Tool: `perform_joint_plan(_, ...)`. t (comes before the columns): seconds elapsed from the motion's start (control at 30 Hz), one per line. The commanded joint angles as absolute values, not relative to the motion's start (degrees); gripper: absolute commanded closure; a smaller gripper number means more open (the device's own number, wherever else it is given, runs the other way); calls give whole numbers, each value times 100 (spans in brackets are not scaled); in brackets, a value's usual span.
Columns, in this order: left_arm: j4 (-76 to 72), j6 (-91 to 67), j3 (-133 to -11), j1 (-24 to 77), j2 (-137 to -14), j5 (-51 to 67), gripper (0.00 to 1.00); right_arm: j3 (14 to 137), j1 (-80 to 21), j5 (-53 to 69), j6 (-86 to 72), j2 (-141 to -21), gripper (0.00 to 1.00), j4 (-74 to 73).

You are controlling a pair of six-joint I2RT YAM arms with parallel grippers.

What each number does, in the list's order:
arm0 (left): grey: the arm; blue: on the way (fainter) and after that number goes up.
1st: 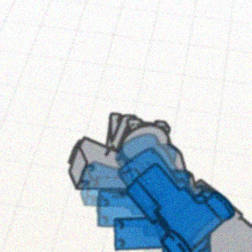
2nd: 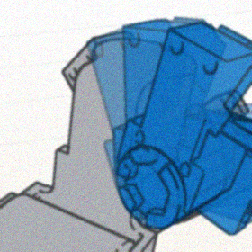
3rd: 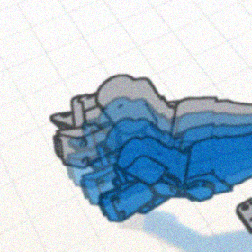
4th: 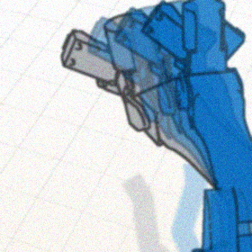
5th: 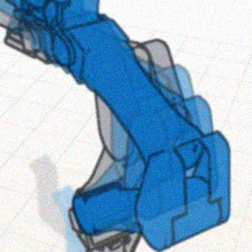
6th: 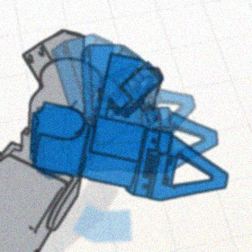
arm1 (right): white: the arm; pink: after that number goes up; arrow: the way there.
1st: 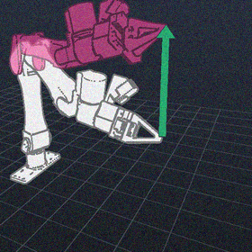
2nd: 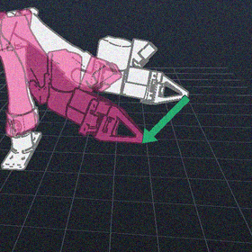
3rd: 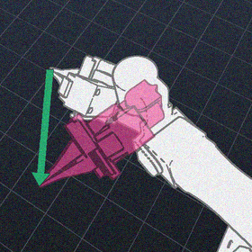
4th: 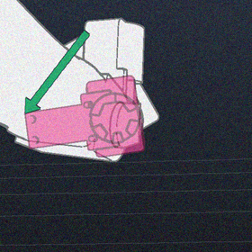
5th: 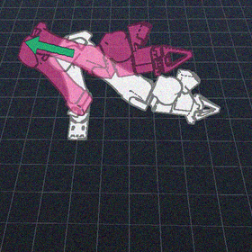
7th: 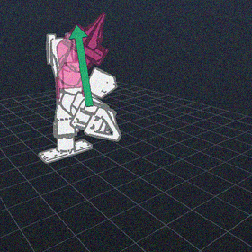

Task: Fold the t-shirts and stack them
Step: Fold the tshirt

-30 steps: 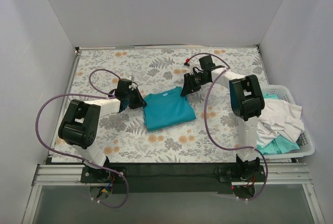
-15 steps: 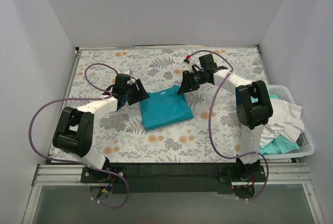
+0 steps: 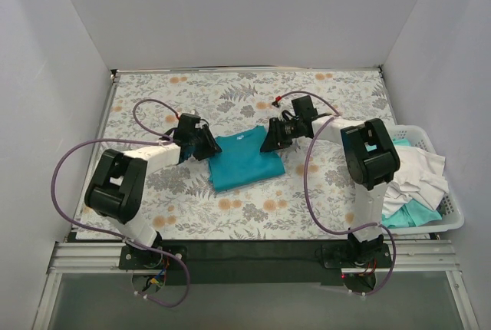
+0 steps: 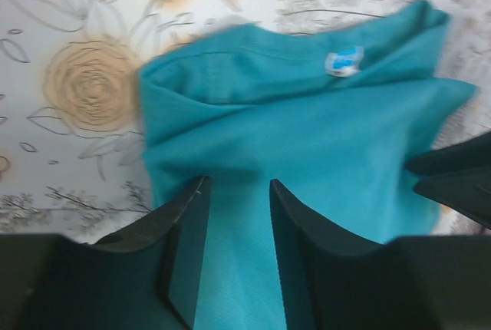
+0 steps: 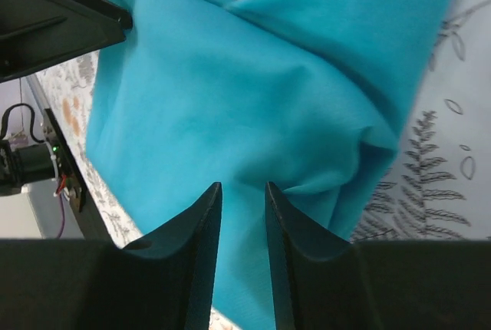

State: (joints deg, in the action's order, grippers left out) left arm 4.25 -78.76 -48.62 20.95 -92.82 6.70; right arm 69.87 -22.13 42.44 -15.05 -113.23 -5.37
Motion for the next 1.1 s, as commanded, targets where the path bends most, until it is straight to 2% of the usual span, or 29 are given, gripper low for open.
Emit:
perform_joint_plan(0.0, 325, -8042, -4843, 1908, -9657, 457, 65, 6891, -2040, 4088, -1521, -11504, 70, -237)
perform_joint_plan(0.17, 255, -8025, -4860, 1635, -10037, 466, 72, 6487, -1644, 3762, -1704, -11558, 75, -53)
perform_joint_plan(0.3, 290, -7849, -5132, 1547, -10151, 624, 72, 6451, -1485, 3946, -1740, -11207, 75, -53)
perform_joint_plan(0.43, 465, -7735, -5379, 1564, -9871, 958, 61, 6381, -1547, 4148, -1846, -10627, 71, -53)
perform_joint_plan(0.47, 509, -7734, -5396, 1573, -9635, 984, 54, 6346, -1564, 4166, -1863, -10391, 71, -53)
perform_joint_plan(0.57, 764, -7708, -5397, 1661, -9082, 1046, 43, 6188, -1757, 4315, -2030, -10012, 68, -53)
perform_joint_plan(0.67, 992, -7778, -5256, 1810, -8484, 1072, 37, 5977, -2020, 4429, -2153, -9801, 68, 158)
perform_joint_plan(0.77, 1151, -7954, -4967, 1960, -8079, 1063, 37, 5574, -2179, 4544, -2513, -9686, 68, 701)
perform_joint_plan(0.87, 1160, -8121, -4660, 2056, -7744, 1098, 42, 5380, -2267, 4456, -2584, -9808, 68, 984)
perform_joint_plan(1.0, 1099, -8200, -4404, 2101, -7953, 1248, 57, 5186, -2276, 4395, -2628, -10203, 71, 1441)
perform_joint_plan(1.07, 1011, -8244, -4290, 2092, -8217, 1248, 67, 5098, -2268, 4264, -2611, -10457, 73, 1599)
